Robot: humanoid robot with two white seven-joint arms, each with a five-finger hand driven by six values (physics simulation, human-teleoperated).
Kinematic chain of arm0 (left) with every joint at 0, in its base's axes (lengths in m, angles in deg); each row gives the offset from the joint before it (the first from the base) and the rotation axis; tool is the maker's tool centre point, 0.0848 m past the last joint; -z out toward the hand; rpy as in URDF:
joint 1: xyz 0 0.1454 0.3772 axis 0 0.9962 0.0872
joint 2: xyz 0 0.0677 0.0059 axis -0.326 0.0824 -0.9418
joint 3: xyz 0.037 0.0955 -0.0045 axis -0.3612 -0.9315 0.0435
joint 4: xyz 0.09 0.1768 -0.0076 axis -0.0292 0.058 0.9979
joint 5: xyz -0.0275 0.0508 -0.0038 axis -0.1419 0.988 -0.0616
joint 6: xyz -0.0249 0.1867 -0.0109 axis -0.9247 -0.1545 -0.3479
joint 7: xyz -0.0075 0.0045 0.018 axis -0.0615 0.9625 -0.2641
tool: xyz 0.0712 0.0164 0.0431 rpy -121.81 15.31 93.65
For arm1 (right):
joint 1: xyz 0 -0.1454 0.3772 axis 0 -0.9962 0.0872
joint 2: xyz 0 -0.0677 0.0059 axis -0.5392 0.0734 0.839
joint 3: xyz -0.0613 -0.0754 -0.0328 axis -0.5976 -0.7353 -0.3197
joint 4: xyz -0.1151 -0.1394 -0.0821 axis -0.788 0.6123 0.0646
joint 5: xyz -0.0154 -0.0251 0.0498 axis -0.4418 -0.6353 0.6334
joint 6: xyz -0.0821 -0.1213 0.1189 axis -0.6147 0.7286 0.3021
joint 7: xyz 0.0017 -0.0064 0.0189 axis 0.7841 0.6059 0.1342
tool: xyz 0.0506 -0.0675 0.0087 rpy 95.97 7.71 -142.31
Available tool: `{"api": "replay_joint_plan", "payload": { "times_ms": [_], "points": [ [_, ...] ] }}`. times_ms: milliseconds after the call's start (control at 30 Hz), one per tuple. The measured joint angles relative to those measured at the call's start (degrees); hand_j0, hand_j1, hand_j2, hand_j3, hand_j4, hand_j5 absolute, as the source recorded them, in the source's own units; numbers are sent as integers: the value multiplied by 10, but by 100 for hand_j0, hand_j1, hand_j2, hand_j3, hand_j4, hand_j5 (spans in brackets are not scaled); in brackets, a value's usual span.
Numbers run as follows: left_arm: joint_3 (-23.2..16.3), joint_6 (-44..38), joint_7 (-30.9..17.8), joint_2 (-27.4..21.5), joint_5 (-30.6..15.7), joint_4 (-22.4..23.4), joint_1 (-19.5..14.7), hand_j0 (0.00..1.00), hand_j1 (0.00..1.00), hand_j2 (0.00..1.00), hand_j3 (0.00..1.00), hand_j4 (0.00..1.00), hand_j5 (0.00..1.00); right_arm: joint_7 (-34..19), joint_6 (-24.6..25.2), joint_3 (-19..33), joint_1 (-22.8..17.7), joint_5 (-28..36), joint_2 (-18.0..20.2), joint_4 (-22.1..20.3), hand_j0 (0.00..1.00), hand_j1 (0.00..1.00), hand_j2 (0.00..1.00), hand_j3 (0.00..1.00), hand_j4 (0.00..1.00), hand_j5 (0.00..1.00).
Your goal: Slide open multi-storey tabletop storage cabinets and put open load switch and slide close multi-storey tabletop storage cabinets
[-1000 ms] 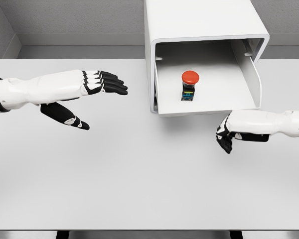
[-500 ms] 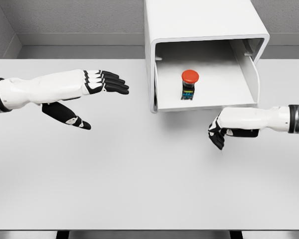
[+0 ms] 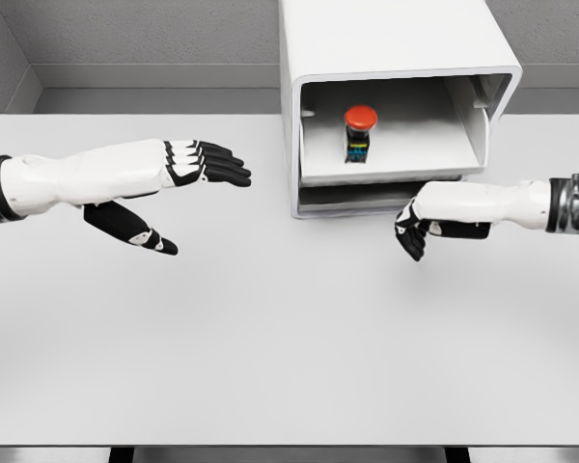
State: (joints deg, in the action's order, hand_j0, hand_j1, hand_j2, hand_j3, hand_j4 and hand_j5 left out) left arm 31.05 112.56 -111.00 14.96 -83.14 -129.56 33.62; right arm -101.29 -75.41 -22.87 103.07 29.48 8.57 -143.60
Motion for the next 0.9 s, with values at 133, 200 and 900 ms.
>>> {"api": "replay_joint_plan", "payload": {
  "times_ms": [133,200,900],
  "points": [
    [0,0,0,1,0,0,1,100,100,100,100,100,100,0,0,0,2,-4,-10,9,13,13,13,13,13,13],
    [-1,0,0,2,1,1,2,100,100,100,100,100,100,0,0,0,2,-8,-15,16,13,13,13,13,13,13],
    [-1,0,0,6,3,6,10,100,100,100,100,100,100,0,0,1,23,-78,-72,108,13,13,13,13,13,13]
  ]
}}
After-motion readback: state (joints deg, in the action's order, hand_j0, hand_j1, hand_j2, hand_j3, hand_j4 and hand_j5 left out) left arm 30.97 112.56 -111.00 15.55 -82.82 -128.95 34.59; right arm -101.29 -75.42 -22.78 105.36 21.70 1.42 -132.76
